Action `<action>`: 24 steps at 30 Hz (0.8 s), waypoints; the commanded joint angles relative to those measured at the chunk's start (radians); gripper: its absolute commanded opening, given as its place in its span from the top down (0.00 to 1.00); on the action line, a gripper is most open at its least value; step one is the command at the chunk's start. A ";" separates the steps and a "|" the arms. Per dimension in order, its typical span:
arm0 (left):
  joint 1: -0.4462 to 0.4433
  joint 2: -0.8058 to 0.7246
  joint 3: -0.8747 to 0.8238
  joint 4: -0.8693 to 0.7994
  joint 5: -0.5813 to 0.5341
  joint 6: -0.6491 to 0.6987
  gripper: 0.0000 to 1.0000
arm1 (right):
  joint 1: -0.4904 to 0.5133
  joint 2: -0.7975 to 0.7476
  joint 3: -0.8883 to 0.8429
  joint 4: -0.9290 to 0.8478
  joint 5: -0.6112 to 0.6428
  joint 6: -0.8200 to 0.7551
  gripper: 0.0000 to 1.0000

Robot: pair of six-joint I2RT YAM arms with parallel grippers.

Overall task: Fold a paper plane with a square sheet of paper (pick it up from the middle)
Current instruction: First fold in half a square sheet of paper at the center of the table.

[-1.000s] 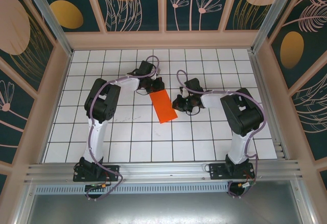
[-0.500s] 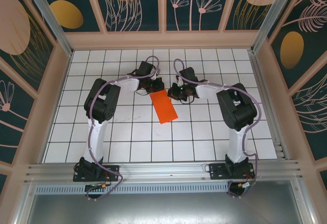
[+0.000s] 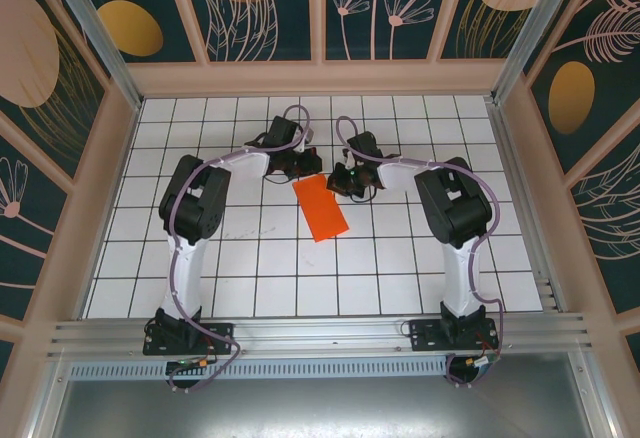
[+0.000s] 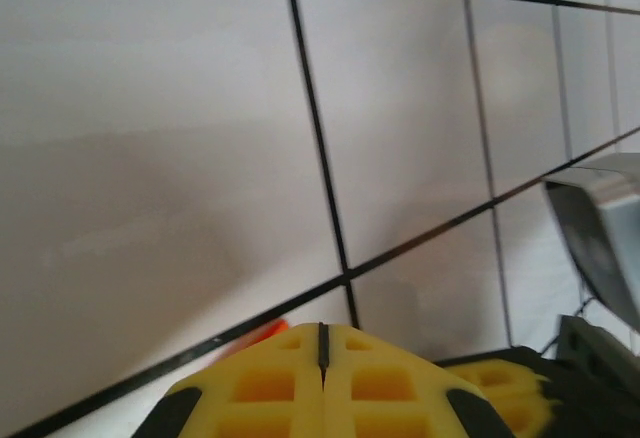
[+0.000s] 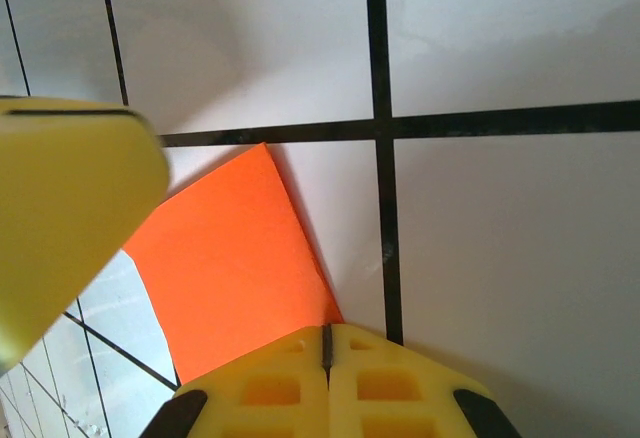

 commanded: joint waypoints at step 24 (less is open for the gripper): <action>-0.031 0.094 0.013 -0.048 -0.023 -0.010 1.00 | 0.003 0.019 -0.001 -0.069 -0.005 -0.015 1.00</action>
